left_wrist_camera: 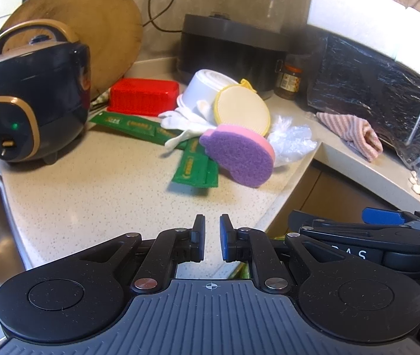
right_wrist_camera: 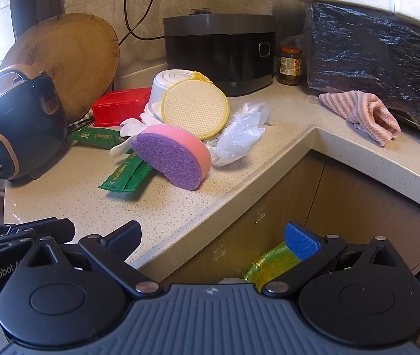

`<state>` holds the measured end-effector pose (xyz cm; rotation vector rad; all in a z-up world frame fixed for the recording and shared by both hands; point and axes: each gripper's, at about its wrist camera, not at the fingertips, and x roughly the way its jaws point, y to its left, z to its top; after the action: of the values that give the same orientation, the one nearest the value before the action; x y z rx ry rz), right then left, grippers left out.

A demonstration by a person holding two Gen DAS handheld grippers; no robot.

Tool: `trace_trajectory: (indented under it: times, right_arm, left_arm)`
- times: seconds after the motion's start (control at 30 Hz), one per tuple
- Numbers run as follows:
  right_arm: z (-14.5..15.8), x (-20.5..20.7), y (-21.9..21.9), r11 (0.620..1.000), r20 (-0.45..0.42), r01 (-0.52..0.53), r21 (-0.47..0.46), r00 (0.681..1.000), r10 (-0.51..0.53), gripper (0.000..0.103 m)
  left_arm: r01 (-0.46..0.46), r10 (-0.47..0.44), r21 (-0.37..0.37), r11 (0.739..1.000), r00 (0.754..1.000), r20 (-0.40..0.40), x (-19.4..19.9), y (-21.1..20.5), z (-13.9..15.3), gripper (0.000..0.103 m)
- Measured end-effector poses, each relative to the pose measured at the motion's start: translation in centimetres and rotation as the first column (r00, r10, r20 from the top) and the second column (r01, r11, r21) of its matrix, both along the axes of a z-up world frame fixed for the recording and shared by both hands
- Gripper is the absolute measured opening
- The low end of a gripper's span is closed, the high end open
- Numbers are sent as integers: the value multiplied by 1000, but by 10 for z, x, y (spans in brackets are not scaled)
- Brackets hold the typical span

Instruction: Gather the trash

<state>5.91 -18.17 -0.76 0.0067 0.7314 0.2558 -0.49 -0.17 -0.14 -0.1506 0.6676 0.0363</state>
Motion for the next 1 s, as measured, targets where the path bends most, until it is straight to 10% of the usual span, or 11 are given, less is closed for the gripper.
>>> trace_trajectory:
  times: [1.0]
  right_arm:
    - [-2,2,2,1000,-5,-5,4,1000,5,103]
  left_arm:
    - [-5,5,-2,1000,1000,-7,5,5,2,13]
